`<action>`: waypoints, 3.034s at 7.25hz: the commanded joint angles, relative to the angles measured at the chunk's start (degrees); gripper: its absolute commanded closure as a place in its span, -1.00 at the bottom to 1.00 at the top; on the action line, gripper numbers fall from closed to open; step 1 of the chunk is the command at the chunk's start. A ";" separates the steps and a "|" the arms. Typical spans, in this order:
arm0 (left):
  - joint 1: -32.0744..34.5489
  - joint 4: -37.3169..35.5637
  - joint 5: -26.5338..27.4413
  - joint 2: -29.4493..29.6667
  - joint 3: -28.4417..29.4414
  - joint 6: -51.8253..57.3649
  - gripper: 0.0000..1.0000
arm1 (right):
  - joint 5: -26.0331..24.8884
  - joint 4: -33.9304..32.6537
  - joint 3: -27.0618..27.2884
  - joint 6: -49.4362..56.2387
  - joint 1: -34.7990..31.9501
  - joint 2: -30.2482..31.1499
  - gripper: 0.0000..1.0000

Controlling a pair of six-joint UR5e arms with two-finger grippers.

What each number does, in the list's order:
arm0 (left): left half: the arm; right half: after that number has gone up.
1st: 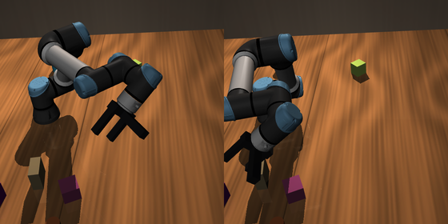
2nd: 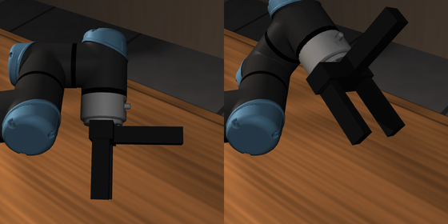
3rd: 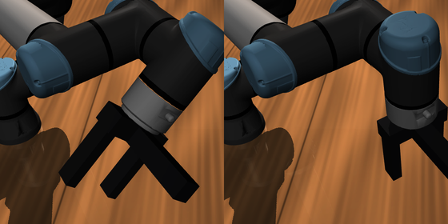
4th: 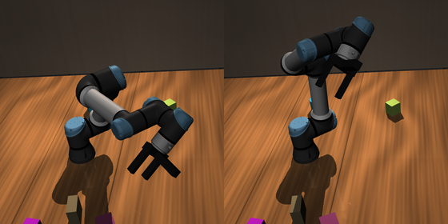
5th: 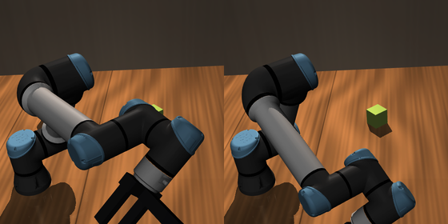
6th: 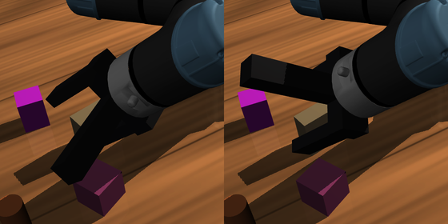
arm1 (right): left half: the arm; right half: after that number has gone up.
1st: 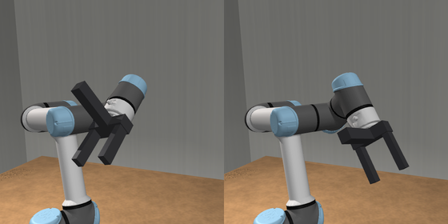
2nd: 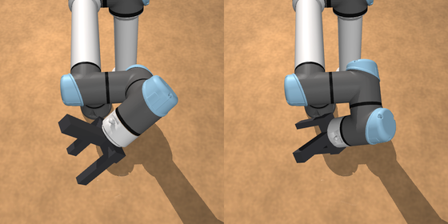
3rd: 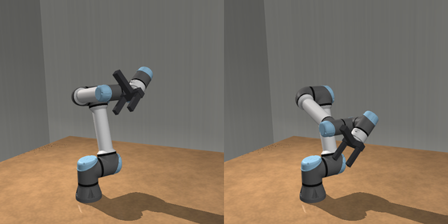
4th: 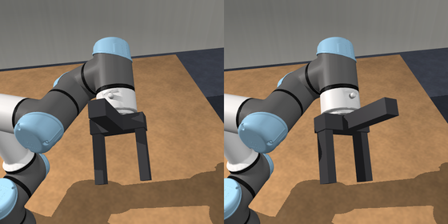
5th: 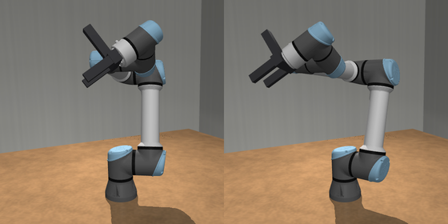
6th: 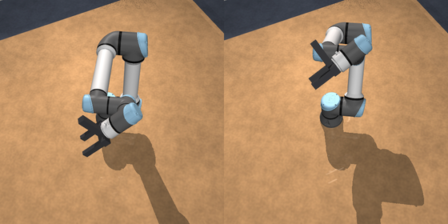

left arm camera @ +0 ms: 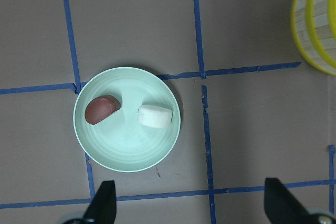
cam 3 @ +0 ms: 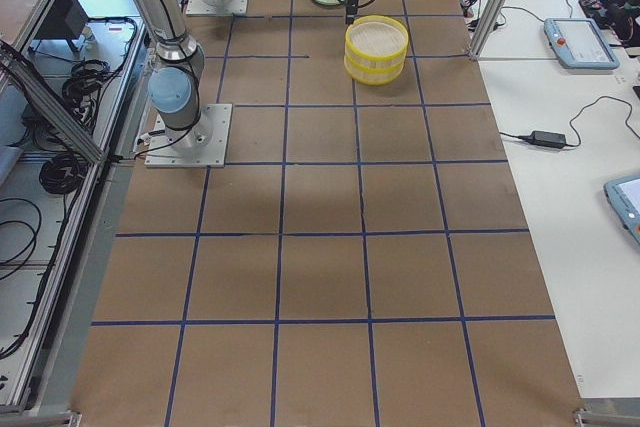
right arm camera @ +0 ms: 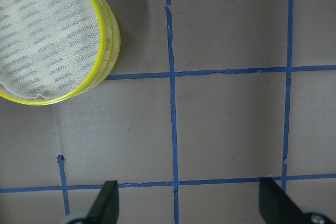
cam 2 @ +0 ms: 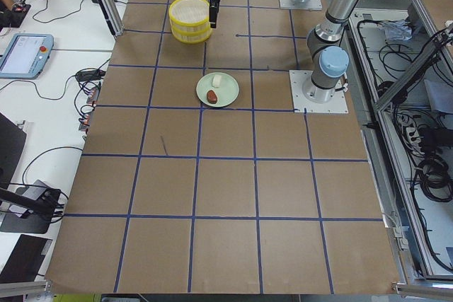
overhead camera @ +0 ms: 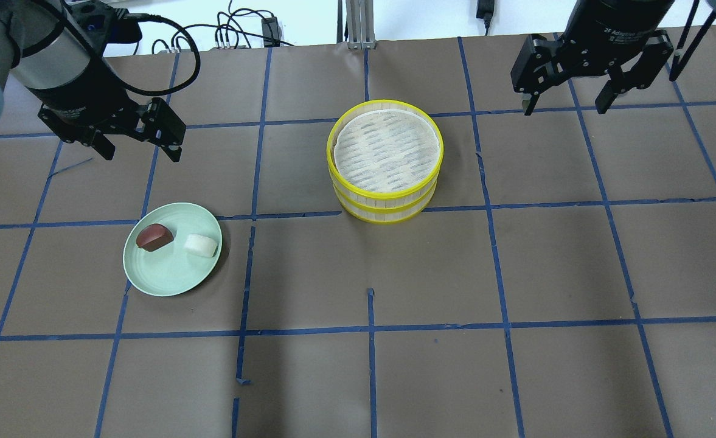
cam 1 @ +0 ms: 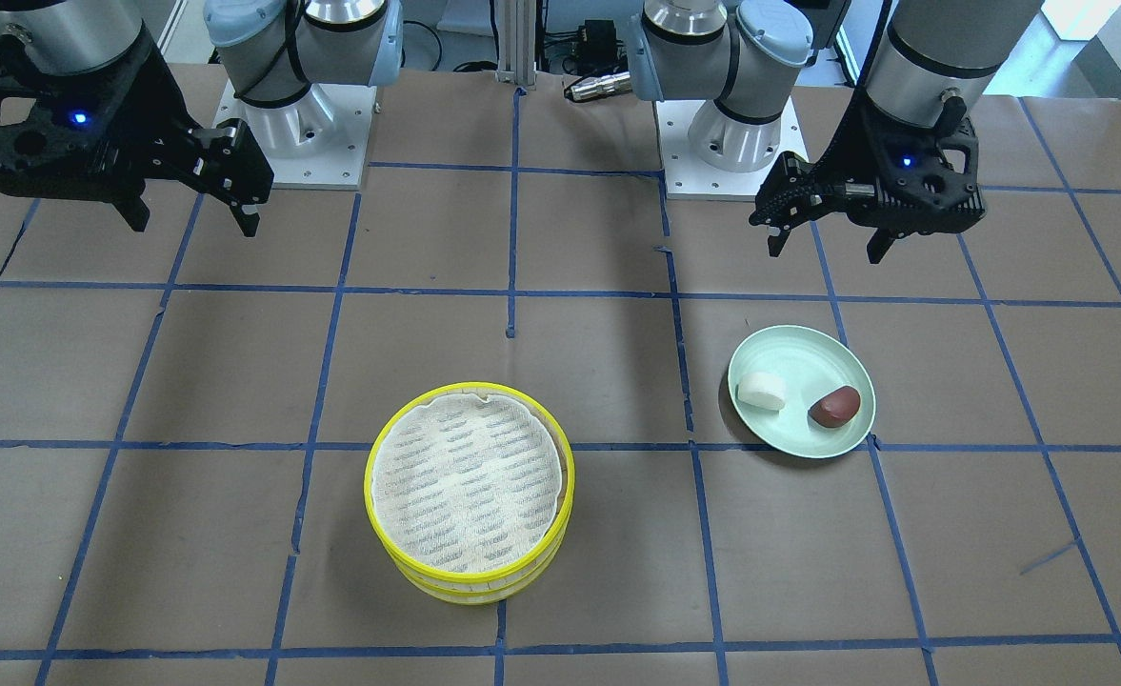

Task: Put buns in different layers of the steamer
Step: 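Move the right gripper toward the rim of the yellow steamer, then grasp the top steamer tier's rim with the right gripper, then lift the top tier off and set it down farther along the table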

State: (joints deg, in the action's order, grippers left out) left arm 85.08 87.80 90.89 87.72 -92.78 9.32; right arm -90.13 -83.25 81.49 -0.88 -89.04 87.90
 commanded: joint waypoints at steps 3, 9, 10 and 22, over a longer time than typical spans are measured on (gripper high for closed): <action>0.00 0.00 -0.10 0.00 -0.03 -0.01 -1.00 | -0.22 -0.07 0.07 0.09 0.01 -0.01 -0.88; -7.62 -3.41 0.52 1.93 -3.73 11.48 -1.00 | 1.63 -27.53 0.07 -7.46 -6.22 -23.26 -0.78; -8.60 -4.30 0.61 2.10 -3.46 12.38 -1.00 | 1.63 -29.15 0.59 -7.73 -7.36 -25.73 -0.76; -18.37 -12.57 5.09 8.61 -4.87 26.27 -1.00 | 0.48 -20.37 3.51 11.16 4.10 -18.29 0.88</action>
State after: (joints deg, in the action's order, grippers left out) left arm 66.68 76.66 95.90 95.11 -97.65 35.43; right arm -89.44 -104.63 85.92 1.61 -89.87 69.30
